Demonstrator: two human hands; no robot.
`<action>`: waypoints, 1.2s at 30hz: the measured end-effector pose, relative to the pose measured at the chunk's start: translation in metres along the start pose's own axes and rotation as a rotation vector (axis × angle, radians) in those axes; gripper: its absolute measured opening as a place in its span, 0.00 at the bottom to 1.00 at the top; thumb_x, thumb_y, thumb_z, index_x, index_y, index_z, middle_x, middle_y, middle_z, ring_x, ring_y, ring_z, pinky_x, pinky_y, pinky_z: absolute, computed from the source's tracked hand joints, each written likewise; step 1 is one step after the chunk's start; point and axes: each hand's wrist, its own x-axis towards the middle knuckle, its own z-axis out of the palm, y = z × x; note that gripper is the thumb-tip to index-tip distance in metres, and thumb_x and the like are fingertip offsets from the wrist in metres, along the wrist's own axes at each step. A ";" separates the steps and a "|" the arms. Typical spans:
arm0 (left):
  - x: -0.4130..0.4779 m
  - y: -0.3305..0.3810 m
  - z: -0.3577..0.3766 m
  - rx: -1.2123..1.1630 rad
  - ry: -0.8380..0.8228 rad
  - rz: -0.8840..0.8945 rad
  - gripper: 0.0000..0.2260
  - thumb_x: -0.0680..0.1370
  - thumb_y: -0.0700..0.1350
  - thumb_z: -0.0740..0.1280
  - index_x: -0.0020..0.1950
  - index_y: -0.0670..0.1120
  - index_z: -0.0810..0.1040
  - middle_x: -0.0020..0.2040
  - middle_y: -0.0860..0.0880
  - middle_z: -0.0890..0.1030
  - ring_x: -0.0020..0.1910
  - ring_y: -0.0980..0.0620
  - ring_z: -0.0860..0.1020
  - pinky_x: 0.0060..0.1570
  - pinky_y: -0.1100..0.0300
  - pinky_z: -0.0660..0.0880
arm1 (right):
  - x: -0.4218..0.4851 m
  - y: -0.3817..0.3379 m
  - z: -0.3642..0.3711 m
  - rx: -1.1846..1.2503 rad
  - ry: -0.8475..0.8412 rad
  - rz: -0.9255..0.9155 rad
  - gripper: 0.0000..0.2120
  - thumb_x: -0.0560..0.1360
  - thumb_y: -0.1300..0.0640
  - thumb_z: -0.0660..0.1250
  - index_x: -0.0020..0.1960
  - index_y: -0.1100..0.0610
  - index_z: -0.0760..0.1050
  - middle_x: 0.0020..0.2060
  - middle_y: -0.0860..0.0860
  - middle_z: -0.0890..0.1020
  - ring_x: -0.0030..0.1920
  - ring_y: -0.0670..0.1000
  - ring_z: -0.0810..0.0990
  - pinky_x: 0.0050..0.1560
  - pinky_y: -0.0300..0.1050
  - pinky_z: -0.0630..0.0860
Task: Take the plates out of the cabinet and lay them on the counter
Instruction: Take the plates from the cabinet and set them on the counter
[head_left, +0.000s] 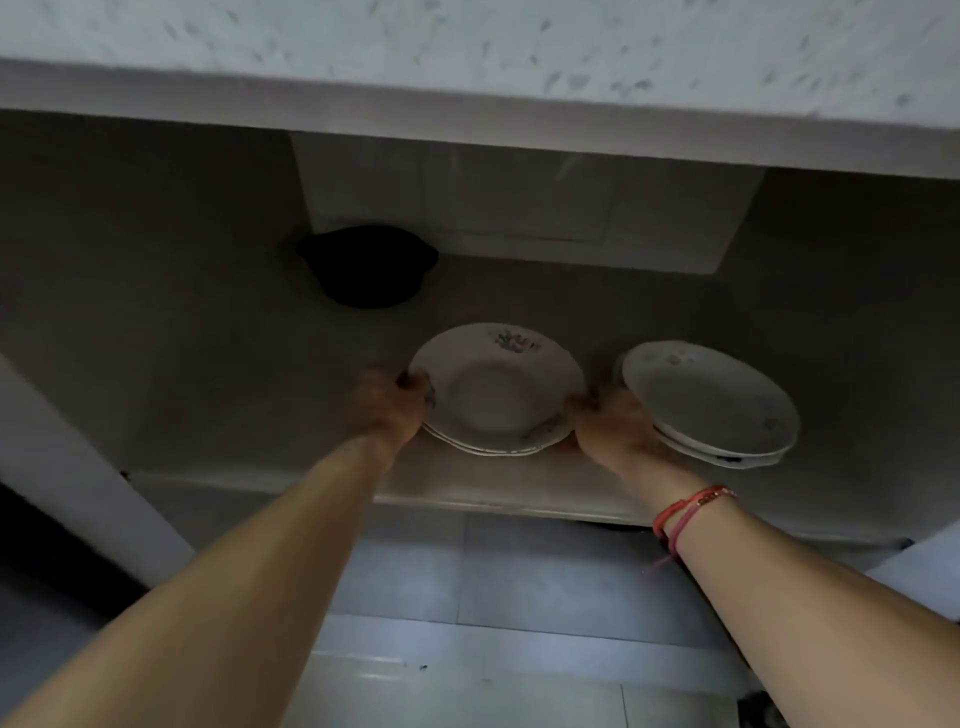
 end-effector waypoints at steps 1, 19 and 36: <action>0.006 -0.003 0.002 -0.058 -0.017 -0.026 0.24 0.70 0.59 0.69 0.56 0.42 0.82 0.54 0.41 0.84 0.53 0.40 0.82 0.54 0.50 0.79 | 0.003 0.000 0.002 0.126 -0.011 0.047 0.20 0.75 0.52 0.64 0.62 0.62 0.77 0.57 0.61 0.82 0.53 0.64 0.83 0.50 0.58 0.83; -0.014 -0.007 -0.010 -0.210 0.047 -0.019 0.11 0.72 0.48 0.74 0.46 0.39 0.85 0.43 0.38 0.85 0.46 0.42 0.84 0.48 0.48 0.81 | -0.013 -0.009 -0.010 0.446 -0.103 0.142 0.10 0.78 0.68 0.61 0.56 0.64 0.78 0.53 0.62 0.83 0.48 0.62 0.85 0.40 0.55 0.85; -0.181 0.010 -0.099 -0.237 -0.136 -0.336 0.03 0.74 0.33 0.68 0.43 0.34 0.81 0.37 0.41 0.83 0.40 0.42 0.83 0.47 0.42 0.82 | -0.172 -0.027 -0.079 0.245 -0.201 0.420 0.07 0.76 0.69 0.61 0.45 0.64 0.78 0.42 0.60 0.85 0.40 0.56 0.85 0.34 0.48 0.83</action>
